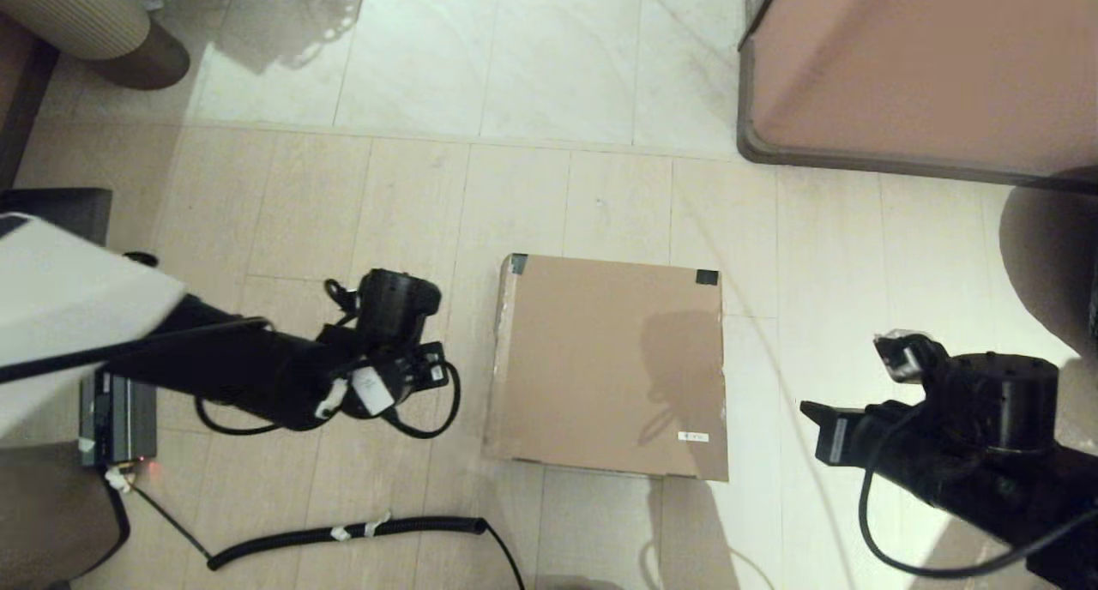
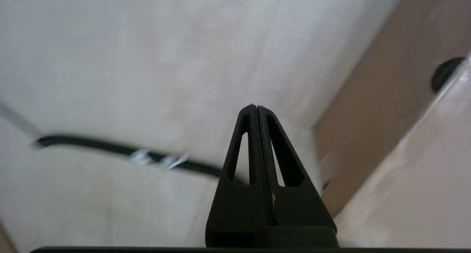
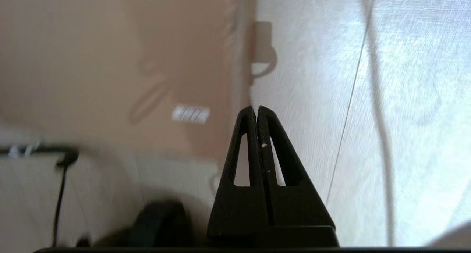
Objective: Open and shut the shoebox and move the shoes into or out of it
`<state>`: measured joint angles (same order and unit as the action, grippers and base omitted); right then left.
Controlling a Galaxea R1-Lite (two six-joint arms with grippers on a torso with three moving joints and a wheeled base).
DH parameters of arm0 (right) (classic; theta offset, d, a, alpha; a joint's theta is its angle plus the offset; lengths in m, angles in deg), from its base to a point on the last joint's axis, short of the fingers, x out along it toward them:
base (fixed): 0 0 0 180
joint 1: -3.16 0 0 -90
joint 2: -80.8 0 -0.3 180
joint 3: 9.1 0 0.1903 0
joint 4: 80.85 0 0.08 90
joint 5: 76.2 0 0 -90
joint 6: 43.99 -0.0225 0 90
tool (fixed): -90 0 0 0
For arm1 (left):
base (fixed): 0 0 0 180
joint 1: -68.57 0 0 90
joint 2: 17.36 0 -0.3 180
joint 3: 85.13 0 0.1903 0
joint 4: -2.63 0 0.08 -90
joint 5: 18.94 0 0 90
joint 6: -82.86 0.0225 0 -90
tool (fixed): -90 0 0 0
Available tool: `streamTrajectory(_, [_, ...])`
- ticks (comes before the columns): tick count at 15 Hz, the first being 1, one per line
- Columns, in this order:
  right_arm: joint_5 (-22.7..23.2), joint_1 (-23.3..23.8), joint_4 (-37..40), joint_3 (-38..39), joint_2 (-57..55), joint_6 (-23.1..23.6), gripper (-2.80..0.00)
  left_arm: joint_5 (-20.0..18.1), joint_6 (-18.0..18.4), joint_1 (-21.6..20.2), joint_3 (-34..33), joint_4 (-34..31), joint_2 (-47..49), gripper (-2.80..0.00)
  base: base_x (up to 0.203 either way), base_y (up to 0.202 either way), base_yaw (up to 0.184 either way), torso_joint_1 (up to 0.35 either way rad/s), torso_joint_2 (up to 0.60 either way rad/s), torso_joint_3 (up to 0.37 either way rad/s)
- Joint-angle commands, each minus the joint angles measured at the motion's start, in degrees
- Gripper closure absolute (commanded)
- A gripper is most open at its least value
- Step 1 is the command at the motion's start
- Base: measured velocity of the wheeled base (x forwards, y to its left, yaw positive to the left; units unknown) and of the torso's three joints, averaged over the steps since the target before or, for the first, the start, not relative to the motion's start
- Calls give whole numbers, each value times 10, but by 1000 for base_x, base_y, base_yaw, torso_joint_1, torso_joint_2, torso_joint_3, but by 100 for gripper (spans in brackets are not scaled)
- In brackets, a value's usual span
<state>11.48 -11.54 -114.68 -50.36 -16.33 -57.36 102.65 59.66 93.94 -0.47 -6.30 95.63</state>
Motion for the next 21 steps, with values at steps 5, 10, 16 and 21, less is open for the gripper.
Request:
streamTrajectory(5, [-96, 18, -7, 174, 249, 60, 0, 9, 14, -40, -308, 12, -387, 0, 0, 0, 0, 0, 0, 0])
streamTrajectory(10, [-109, 179, 104, 179, 441, 63, 0, -3, 87, -279, -513, 40, -623, 0, 0, 0, 0, 0, 0, 0])
streamTrajectory(16, [-2, 186, 495, 174, 810, 124, 0, -198, 249, -246, -569, -138, -993, 0, 0, 0, 0, 0, 0, 0])
streamTrajectory(21, [44, 187, 549, 179, 812, 172, 0, -296, 344, -250, -570, -206, -1133, 0, 0, 0, 0, 0, 0, 0])
